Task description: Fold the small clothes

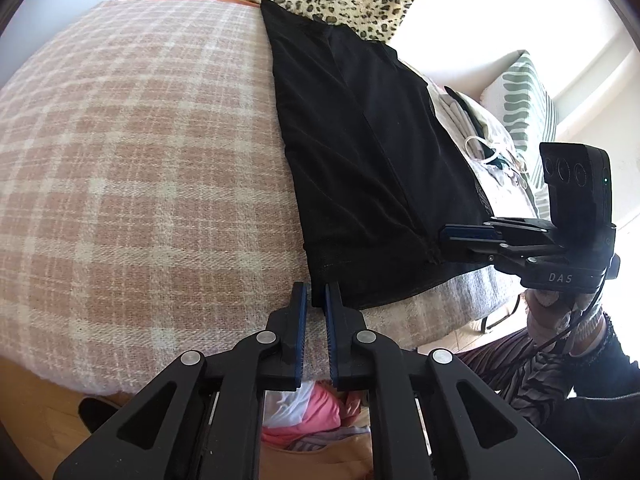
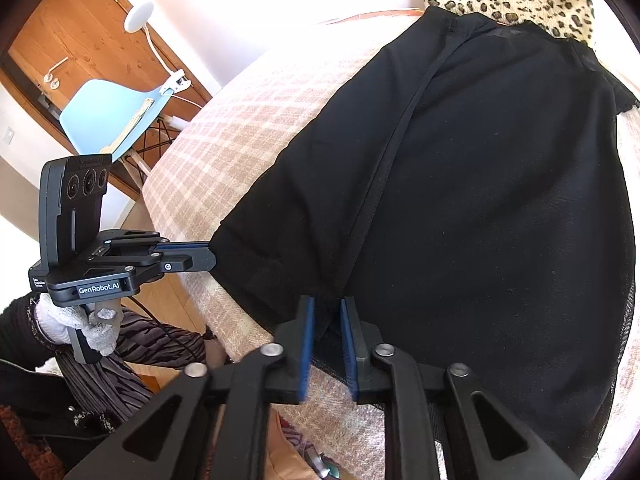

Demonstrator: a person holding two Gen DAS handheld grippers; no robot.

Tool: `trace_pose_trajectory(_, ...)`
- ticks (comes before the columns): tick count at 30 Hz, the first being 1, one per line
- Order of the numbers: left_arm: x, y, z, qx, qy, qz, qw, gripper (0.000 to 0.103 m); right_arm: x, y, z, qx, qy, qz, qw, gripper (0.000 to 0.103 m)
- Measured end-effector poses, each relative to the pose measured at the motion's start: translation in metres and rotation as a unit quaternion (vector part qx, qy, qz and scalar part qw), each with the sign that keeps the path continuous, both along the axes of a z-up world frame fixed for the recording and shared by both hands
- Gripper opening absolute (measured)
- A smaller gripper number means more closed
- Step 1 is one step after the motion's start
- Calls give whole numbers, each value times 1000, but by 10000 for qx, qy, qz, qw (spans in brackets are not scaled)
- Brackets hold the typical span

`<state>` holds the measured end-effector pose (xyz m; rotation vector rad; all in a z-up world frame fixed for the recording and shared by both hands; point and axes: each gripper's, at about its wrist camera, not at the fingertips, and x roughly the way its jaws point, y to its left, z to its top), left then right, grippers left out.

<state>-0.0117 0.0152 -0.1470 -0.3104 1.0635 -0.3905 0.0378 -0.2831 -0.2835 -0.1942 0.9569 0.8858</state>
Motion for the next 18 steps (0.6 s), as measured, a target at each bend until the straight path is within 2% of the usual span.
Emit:
trace_pose_trajectory(1, -3, 2, 2, 60, -81, 86, 9999, 12, 0, -4, 3, 94, -28, -51, 9999, 36)
trace_pose_trajectory(6, -12, -4, 26, 317, -677, 171, 9971, 12, 10, -36, 28, 591, -165, -481, 9970, 36)
trace_pose_trajectory(11, -9, -37, 41, 573, -1190, -332, 9907, 14, 13, -72, 60, 909, -517, -983, 9897, 38)
trace_pose_trajectory(15, 0, -67, 44, 312, -1281, -694, 9888, 14, 13, -97, 83, 985, -774, -1285, 9838, 40)
trace_pose_trajectory(18, 3, -97, 45, 372, -1347, -1048, 9846, 14, 13, -114, 95, 958, -1063, -1562, 9773, 42)
